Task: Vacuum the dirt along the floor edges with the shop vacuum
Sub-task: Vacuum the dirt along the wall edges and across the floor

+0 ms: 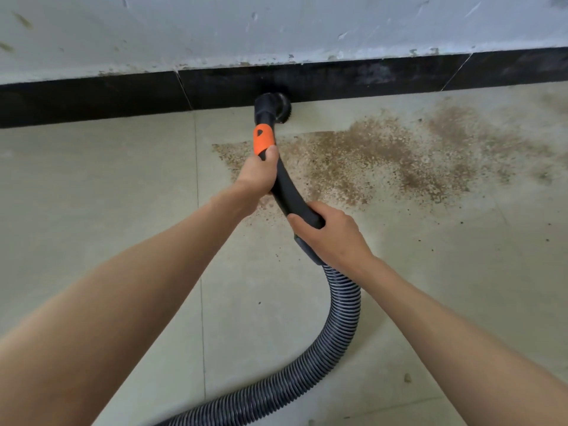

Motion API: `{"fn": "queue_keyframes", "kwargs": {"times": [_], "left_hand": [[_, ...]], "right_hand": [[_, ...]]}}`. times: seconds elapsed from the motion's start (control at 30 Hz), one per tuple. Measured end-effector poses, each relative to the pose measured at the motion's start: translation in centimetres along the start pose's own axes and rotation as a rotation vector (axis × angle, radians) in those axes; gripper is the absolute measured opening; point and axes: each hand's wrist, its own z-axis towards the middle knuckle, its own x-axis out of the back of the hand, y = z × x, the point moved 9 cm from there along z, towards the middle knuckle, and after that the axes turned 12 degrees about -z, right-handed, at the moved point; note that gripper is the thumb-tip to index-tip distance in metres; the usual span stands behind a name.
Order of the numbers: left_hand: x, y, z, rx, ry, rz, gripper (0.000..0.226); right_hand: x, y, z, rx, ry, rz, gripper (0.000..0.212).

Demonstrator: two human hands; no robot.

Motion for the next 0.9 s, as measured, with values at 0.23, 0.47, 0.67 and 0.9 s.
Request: {"fn": "queue_keyframes", "kwargs": {"times": [0.23, 0.47, 0.67, 0.9], "left_hand": [[8.3, -0.9, -0.1, 0.017, 0.116, -0.127, 0.046], [13.2, -1.8, -1.5, 0.055, 0.154, -0.206, 0.036], [13.7, -5.3, -4.6, 0.094, 0.117, -0.204, 0.036], [11.6, -5.3, -5.4, 0.072, 0.063, -0.192, 0.034]], "right_hand": [[-4.6, -5.8, 1.0, 0.1, -0.089, -0.066, 0.027], [-6.8, -9.6, 0.4, 0.137, -0.166, -0.094, 0.029], [-8.3, -8.7, -4.0, 0.134, -0.219, -0.212, 0.032], [-6.3, -7.4, -5.3, 0.079, -0.189, -0.175, 0.032]]}}
